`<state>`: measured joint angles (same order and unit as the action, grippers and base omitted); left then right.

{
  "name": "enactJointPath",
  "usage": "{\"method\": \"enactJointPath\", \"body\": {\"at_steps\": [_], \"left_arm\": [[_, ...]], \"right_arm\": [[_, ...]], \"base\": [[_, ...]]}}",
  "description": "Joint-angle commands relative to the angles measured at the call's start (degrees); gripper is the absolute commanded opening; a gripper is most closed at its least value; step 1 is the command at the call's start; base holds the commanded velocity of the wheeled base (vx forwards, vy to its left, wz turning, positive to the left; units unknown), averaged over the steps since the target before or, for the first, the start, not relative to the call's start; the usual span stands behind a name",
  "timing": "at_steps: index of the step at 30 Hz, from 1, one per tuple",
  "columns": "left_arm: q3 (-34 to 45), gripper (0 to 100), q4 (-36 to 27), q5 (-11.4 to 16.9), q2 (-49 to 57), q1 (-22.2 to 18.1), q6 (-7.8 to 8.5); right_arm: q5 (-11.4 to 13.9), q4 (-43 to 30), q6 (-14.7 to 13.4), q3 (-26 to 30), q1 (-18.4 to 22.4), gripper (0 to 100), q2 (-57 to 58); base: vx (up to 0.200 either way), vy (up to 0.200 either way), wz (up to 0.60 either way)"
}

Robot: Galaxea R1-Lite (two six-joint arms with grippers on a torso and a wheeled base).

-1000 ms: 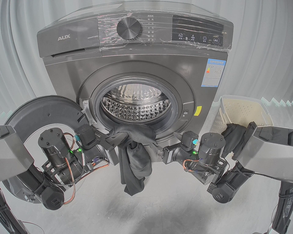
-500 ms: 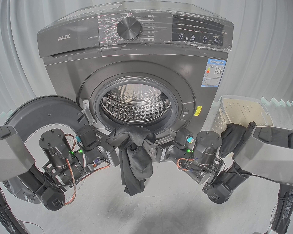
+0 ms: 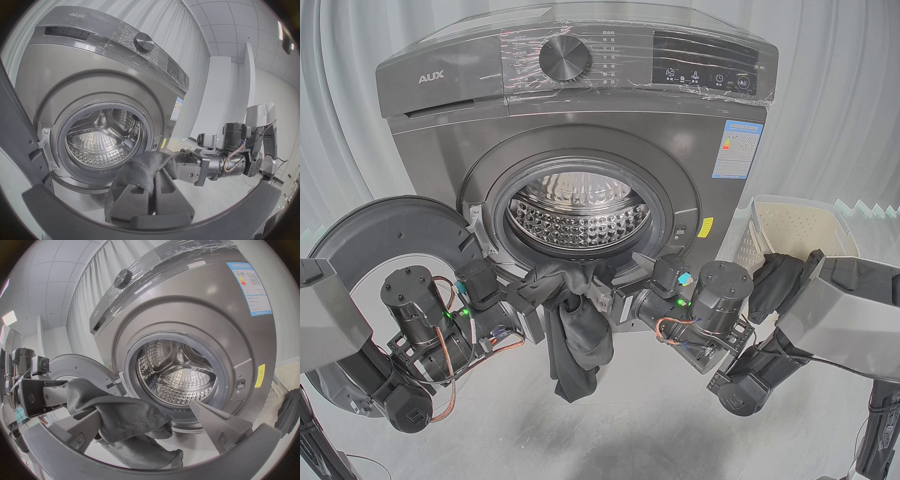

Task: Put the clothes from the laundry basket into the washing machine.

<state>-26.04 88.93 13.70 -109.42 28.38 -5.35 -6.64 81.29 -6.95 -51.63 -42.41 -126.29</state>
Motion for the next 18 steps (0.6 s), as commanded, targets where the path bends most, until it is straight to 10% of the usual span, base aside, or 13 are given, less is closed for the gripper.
{"method": "enactJointPath", "body": {"at_steps": [1, 18], "left_arm": [[-0.1, 0, 0.0, 0.0, -0.1, -0.1, -0.1], [0.5, 0, 0.0, 0.1, -0.5, 0.2, 0.17]], "right_arm": [[0.1, 0.1, 0.0, 1.4, -1.4, 100, -0.6], [1.1, 1.6, -0.3, -3.5, -2.3, 100, -4.5]], "base": [[0.0, 0.0, 0.0], [0.0, 0.0, 0.0]]}}
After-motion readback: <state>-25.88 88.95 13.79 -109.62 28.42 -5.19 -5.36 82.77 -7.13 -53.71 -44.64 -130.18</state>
